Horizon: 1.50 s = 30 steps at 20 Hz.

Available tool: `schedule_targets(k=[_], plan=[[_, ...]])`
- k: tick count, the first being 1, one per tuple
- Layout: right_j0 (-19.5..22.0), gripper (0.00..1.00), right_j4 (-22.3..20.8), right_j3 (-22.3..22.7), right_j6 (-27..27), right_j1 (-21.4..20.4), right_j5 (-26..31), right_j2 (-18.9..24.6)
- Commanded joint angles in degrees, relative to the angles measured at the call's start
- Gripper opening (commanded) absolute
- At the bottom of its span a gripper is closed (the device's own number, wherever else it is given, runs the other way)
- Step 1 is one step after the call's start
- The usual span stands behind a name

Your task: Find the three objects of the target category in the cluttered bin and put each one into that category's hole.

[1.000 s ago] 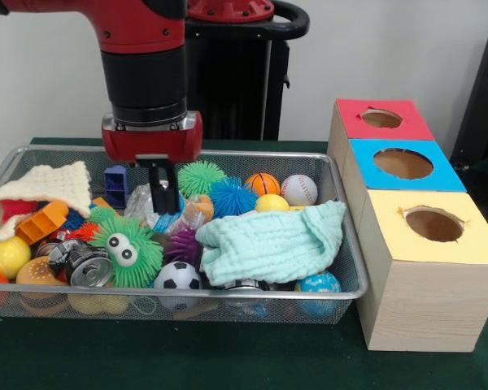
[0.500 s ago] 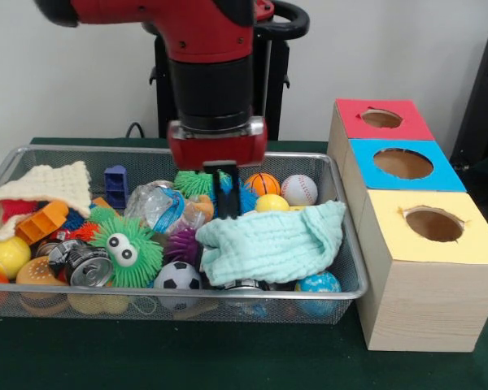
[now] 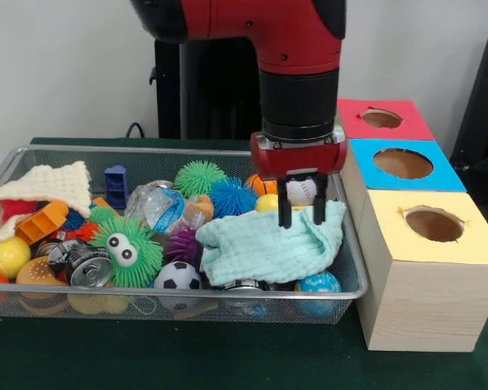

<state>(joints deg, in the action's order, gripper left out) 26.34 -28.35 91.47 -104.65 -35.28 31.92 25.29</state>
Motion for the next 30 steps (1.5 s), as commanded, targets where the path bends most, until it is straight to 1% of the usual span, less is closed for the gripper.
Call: schedule_targets(k=[1,5,8,13,14,16,19,20,21,25,30], plan=[[-1.2,1.0,1.8,2.8,-13.1,2.3,-3.4,-6.9],[-2.5,1.0,2.6,2.7,-13.1,2.2,-5.6,-8.5],[-3.2,1.0,3.1,1.9,-13.3,3.8,-7.8,-9.5],[-4.2,1.0,4.0,0.4,-12.3,5.1,-8.5,-11.0],[-4.9,1.0,3.8,-0.3,-12.1,5.6,-8.2,-11.9],[-6.5,1.0,3.2,-3.2,-11.1,8.4,-6.3,-13.9],[-7.1,1.0,3.9,-6.4,-9.1,14.5,-2.4,-14.7],[-7.5,1.0,3.9,-7.5,-8.4,15.9,-0.9,-15.4],[-7.3,1.0,4.3,-7.5,-7.9,16.8,0.0,-15.4],[-5.6,1.0,6.2,-7.9,-5.1,19.5,1.7,-14.6],[-5.6,1.0,6.1,-7.5,-3.9,19.6,1.0,-15.0]])
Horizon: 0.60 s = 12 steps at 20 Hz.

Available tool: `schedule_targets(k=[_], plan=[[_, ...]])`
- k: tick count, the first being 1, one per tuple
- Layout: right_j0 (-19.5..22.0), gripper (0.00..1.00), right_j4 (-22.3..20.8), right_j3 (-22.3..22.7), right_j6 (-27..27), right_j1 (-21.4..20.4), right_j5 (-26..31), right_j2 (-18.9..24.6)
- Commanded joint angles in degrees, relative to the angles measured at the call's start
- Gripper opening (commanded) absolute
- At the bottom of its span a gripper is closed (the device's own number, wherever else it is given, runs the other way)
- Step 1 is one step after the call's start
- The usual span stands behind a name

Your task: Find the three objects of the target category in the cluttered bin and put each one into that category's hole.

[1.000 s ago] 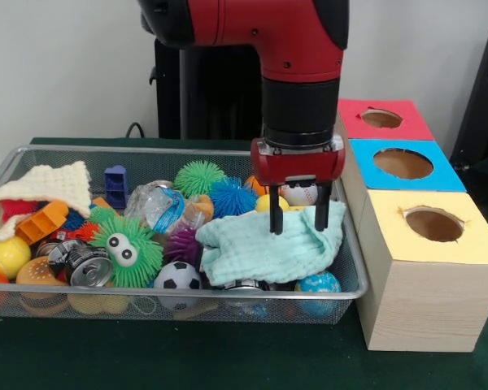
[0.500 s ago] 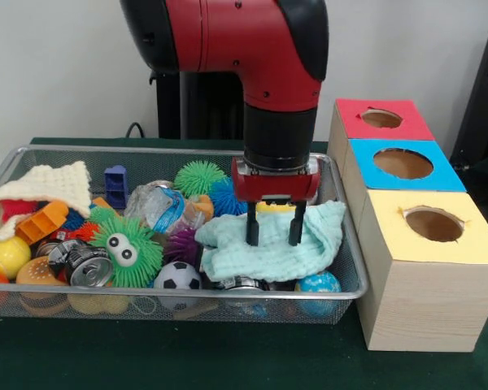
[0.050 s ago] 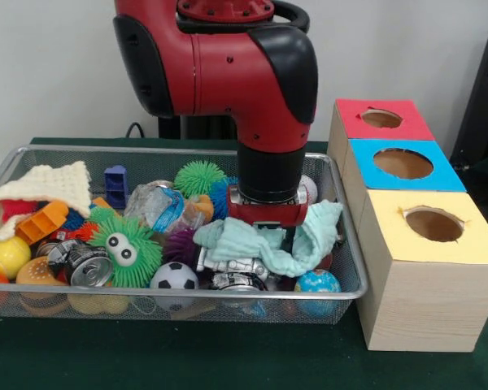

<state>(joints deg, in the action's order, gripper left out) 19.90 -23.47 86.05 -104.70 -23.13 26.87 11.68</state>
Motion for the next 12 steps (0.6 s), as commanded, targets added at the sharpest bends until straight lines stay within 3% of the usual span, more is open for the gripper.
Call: schedule_targets(k=[1,2,3,9,12], plan=[[1.1,1.0,1.1,-1.8,-3.2,7.4,5.8,-1.3],[1.3,1.0,1.1,-1.5,-2.5,7.3,5.6,-1.2],[1.5,0.0,1.0,-1.2,-1.7,7.2,5.3,-1.1],[3.5,0.0,2.0,1.4,-2.1,5.8,2.9,0.6],[4.0,0.0,3.3,2.6,-1.8,4.2,4.7,1.2]])
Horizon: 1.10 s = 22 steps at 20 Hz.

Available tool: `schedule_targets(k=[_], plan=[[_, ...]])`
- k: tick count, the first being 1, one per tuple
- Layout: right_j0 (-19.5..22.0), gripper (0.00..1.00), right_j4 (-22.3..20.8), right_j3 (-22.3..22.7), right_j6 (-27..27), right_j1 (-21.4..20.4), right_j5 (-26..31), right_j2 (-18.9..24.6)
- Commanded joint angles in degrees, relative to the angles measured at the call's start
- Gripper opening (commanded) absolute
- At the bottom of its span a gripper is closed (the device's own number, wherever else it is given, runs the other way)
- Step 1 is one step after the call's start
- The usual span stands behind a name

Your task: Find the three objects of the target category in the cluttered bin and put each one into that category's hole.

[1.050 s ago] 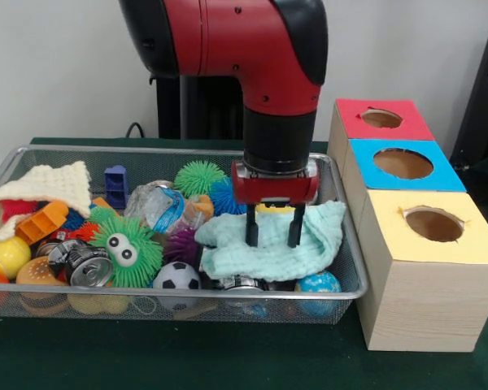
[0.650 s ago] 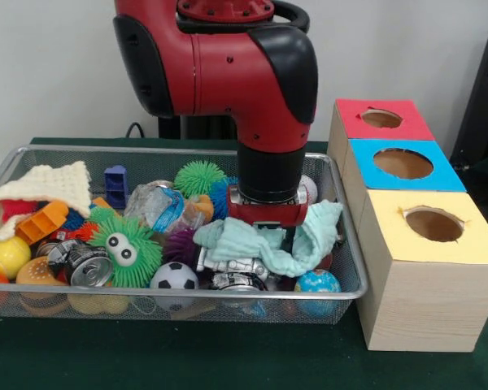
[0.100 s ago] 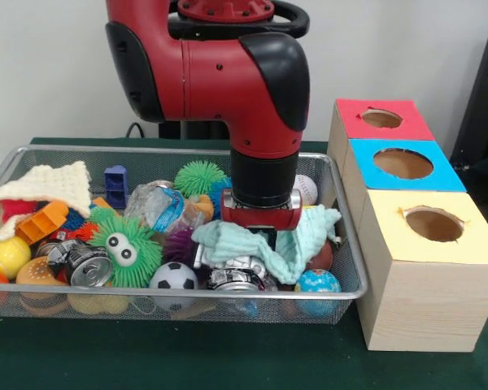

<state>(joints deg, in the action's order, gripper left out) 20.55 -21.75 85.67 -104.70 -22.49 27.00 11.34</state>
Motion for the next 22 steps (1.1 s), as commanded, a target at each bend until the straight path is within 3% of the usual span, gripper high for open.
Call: schedule_targets(k=[1,13,16,22], plan=[[3.6,0.0,2.1,3.2,-1.6,3.2,5.4,1.8],[7.9,0.0,7.1,14.5,4.9,-11.4,21.7,4.1],[9.0,0.0,5.9,16.2,6.2,-13.5,20.5,4.5],[16.7,0.0,4.3,22.7,13.5,-17.5,19.1,8.7]])
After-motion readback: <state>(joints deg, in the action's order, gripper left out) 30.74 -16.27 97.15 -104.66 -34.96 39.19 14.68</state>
